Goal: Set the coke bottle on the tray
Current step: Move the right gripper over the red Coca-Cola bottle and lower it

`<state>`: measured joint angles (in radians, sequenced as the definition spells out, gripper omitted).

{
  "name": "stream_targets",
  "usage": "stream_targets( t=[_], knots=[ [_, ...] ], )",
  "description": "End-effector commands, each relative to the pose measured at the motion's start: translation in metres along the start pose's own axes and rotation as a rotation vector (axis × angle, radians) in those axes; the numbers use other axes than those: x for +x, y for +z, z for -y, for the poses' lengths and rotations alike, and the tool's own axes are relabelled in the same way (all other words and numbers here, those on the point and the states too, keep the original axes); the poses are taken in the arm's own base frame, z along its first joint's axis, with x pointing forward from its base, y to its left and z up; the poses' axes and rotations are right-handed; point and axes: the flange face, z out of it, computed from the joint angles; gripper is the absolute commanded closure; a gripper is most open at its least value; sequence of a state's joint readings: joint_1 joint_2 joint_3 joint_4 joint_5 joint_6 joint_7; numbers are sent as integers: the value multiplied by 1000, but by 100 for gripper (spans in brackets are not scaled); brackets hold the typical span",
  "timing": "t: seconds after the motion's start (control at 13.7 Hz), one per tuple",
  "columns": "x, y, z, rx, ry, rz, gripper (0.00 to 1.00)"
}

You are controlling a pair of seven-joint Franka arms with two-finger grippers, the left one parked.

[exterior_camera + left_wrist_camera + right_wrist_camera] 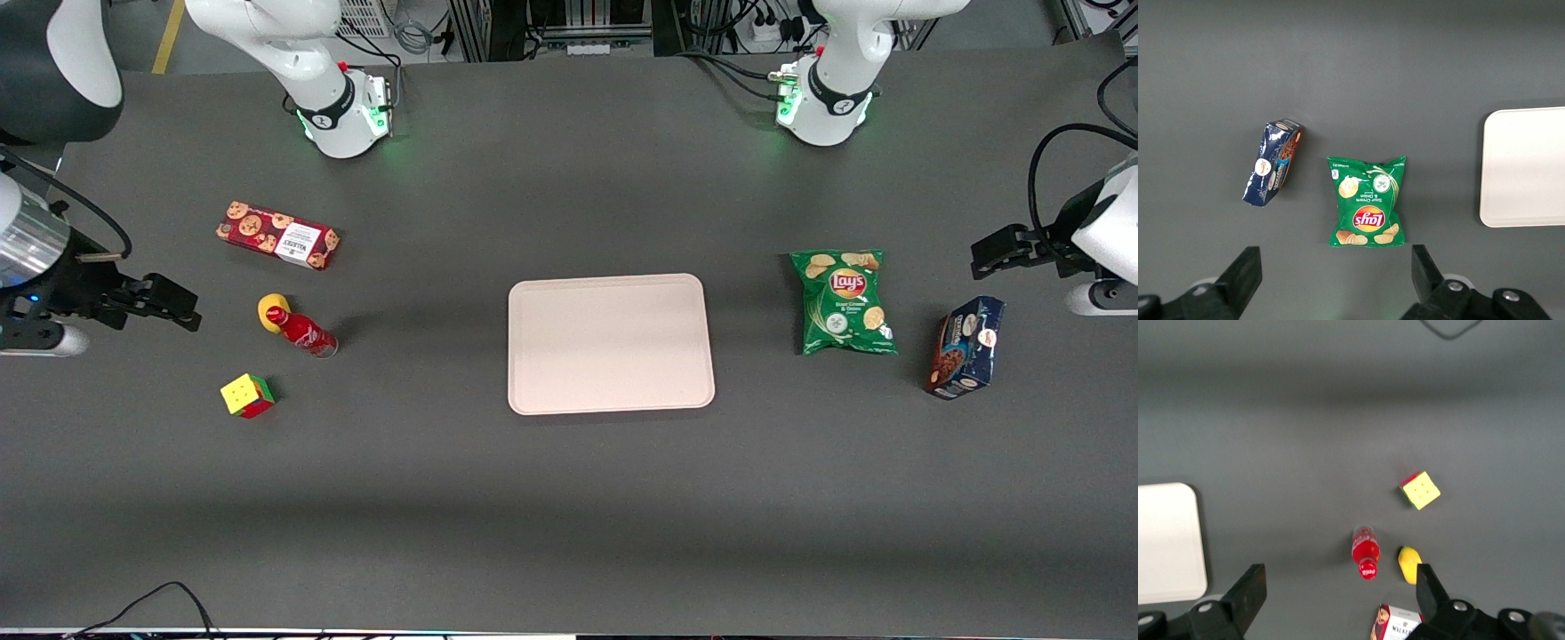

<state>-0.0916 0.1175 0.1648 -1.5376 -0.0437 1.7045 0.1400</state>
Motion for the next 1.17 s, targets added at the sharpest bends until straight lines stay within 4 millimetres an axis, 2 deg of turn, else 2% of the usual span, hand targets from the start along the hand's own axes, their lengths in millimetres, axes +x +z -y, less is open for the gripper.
stream_targets(
  t=[0.0,0.15,0.44,0.58,0.8,1.09],
  knots=[
    [-34,46,-17,-31,-19,33,0],
    [-59,79,-28,-37,-82,8,0],
    [-112,146,-30,-48,-86,22,0],
    [-130,177,-31,-47,-94,14,0],
    [-142,205,-30,-44,-103,-1,0],
    [-136,222,-28,-34,-111,5,0]
  ],
)
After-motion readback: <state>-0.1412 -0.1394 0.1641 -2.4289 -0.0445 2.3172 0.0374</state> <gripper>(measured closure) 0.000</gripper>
